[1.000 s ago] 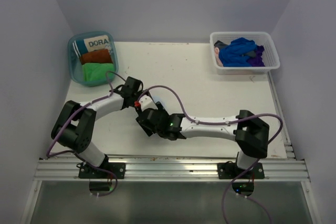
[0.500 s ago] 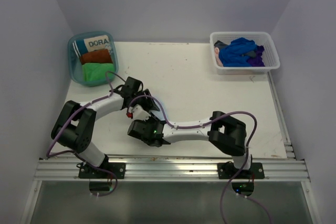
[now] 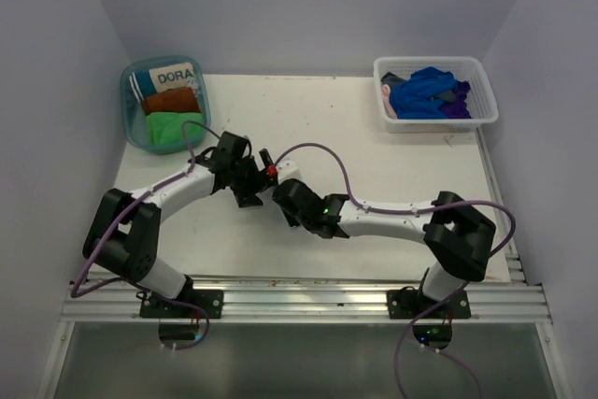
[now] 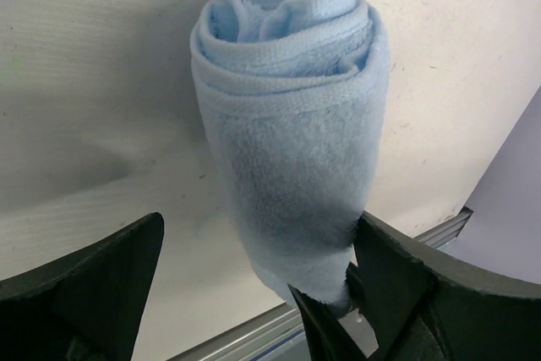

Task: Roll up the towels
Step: Roll the towel

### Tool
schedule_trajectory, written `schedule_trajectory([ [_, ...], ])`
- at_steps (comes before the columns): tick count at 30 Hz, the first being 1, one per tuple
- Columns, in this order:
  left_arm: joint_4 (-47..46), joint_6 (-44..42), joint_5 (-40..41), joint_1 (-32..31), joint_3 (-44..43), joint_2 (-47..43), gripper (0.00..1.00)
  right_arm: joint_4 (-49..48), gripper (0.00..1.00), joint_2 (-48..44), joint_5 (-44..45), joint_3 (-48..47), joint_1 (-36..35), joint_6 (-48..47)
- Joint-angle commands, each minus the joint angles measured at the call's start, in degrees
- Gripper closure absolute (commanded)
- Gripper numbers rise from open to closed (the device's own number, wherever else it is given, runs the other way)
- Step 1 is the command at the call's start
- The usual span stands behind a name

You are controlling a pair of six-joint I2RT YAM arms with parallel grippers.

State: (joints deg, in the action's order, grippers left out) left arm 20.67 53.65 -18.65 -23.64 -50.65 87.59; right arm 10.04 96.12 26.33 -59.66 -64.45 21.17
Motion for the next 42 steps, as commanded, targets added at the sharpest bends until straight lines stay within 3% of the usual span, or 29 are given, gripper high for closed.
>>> schedule_trajectory([
  [1,0.2,-1.7,-0.2,0.4,-1.6,-1.5,0.04,-8.7,0.72,-3.7,-10.6,3.6,2.5,5.5],
  [12,-5.9,-0.7,-3.8,0.3,0.8,1.6,0.08,-21.7,0.72,-5.9,-24.1,12.4,8.4,15.4],
  [24,-7.1,-1.0,-4.2,0.2,1.9,2.0,0.07,-36.2,0.73,-4.7,-36.0,20.6,15.3,26.2],
  [33,-8.5,-0.6,-4.2,-0.3,2.0,3.1,0.15,-41.6,0.75,-2.3,-39.2,22.9,17.2,29.6],
  [40,-9.2,-0.7,-4.1,-0.5,2.0,4.3,0.12,-44.2,0.75,-0.8,-41.0,24.1,18.3,31.2],
  [42,-9.5,-0.7,-4.0,-0.6,2.0,4.3,0.19,-44.7,0.75,-0.3,-41.3,24.2,18.4,31.3],
])
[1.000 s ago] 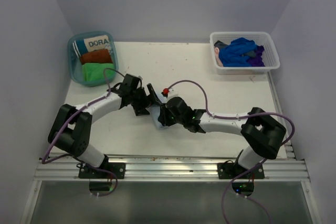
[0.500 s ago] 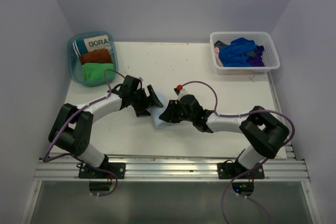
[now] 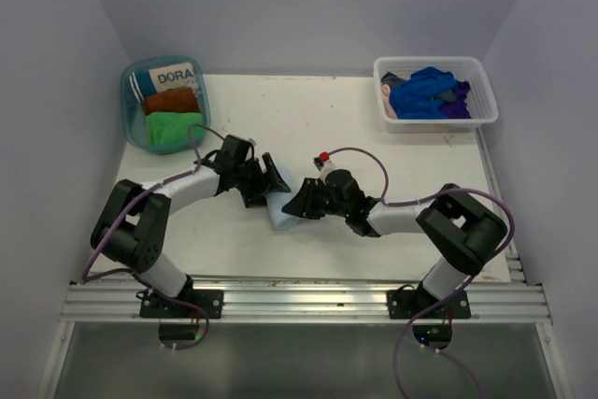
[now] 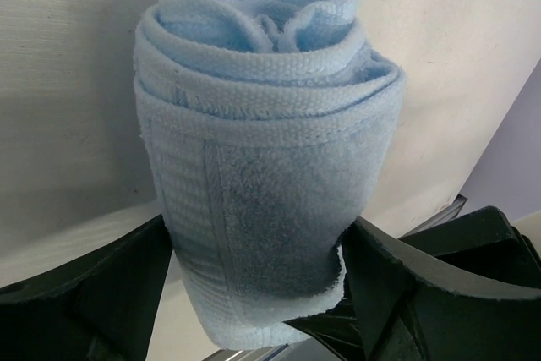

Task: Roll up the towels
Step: Roll the towel, then place the rolled towel into the container

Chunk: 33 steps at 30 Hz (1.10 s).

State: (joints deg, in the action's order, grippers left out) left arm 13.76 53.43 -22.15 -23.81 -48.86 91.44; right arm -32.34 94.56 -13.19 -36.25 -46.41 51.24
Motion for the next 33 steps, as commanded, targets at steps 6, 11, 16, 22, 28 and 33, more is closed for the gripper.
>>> schedule_trajectory([
  [6,-3.1,-0.4,-0.3,-1.0,-0.4,1.8,0.43,-2.5,0.75,1.7,-2.1,0.8,0.5,1.2],
  [11,-2.3,-0.3,0.1,-1.4,-2.0,2.4,0.58,-1.4,0.66,1.2,-2.4,0.9,0.9,0.9],
  [16,1.5,-0.6,3.2,-1.4,-4.2,-0.2,0.66,9.2,0.28,-3.4,-2.0,-1.6,1.7,-3.8],
  [22,5.7,-1.1,5.8,-1.3,-7.3,-2.7,0.69,26.9,0.2,-16.7,5.8,-4.6,2.2,-14.2],
  [28,10.0,-1.9,7.9,1.2,-12.8,-4.8,0.7,38.2,0.17,-30.8,16.7,-5.5,4.5,-19.8],
  [33,16.7,-6.1,10.8,8.9,-26.3,-3.4,0.69,43.4,0.17,-35.6,20.6,-5.8,5.1,-21.4],
])
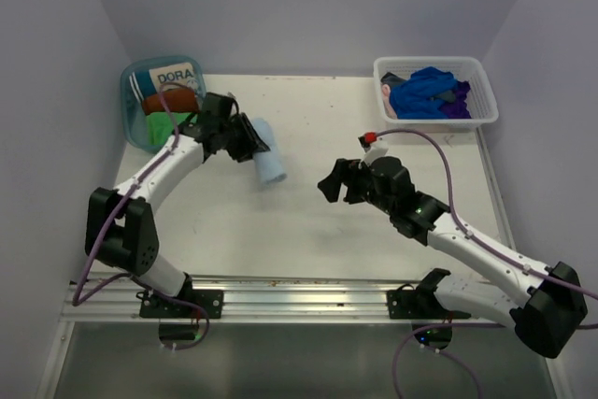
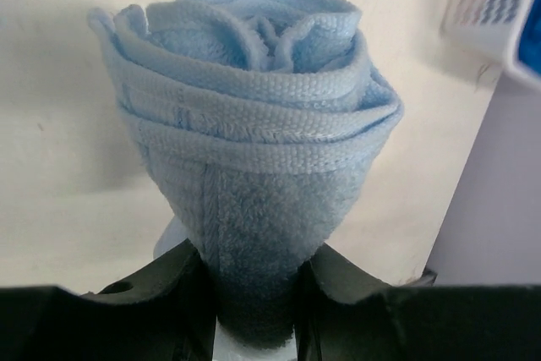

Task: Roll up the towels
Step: Place the rolled towel into the container

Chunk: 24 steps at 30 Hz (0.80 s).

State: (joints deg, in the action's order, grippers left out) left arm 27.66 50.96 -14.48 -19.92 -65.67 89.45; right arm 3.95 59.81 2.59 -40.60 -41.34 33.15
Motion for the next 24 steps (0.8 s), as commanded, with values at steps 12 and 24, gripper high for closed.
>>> schedule_trajectory([
  [12,-11.7,5.8,10.6,24.8,-21.2,4.2,0.7,7.8,0.17,-0.2,0.5,0.0,0.1,-1.0],
  [24,-37.6,17.7,13.7,31.4,-21.0,19.4,0.7,9.3,0.17,4.1,-2.4,-2.0,0.1,1.2],
])
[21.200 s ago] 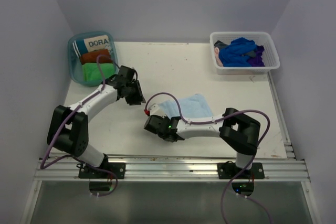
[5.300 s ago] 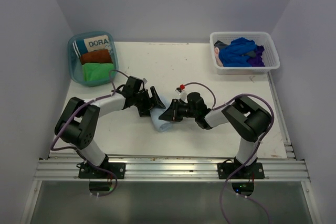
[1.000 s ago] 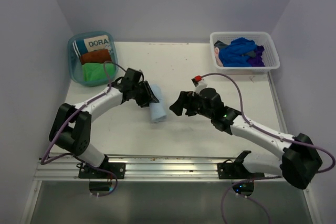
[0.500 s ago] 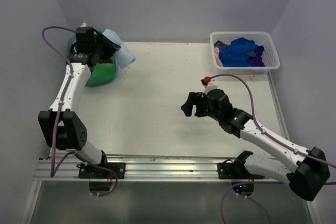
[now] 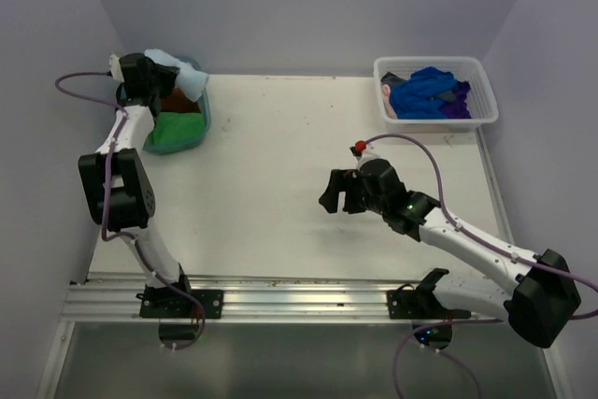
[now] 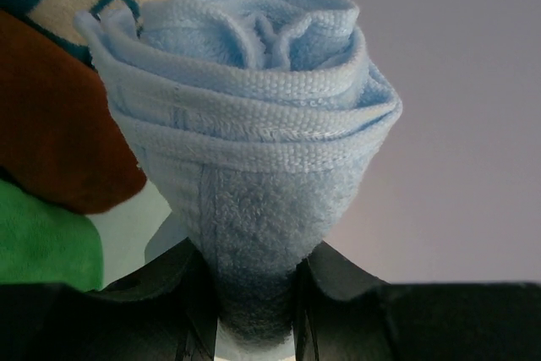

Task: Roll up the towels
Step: Place the rolled towel into the container

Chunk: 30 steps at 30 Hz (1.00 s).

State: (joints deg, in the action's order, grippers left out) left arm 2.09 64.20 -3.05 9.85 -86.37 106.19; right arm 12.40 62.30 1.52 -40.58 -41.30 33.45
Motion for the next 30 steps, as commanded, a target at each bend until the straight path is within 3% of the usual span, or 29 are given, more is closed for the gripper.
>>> schedule_trajectory([
  [1,-13.4,4.8,2.6,2.0,-0.2,3.4,0.7,1.1,0.17,2.8,-1.3,-2.5,0.1,0.7],
  [11,-30.5,13.1,4.8,2.8,1.6,10.4,0.69,4.8,0.17,10.7,-3.2,-9.3,0.0,-2.5],
  [20,-32.9,16.7,12.6,2.8,3.7,12.4,0.65,6.5,0.17,18.2,-6.9,-14.4,0.1,-5.6],
  [30,-35.8,21.9,13.9,2.4,6.8,15.7,0.63,7.6,0.18,21.7,-8.1,-17.1,0.1,-6.8],
])
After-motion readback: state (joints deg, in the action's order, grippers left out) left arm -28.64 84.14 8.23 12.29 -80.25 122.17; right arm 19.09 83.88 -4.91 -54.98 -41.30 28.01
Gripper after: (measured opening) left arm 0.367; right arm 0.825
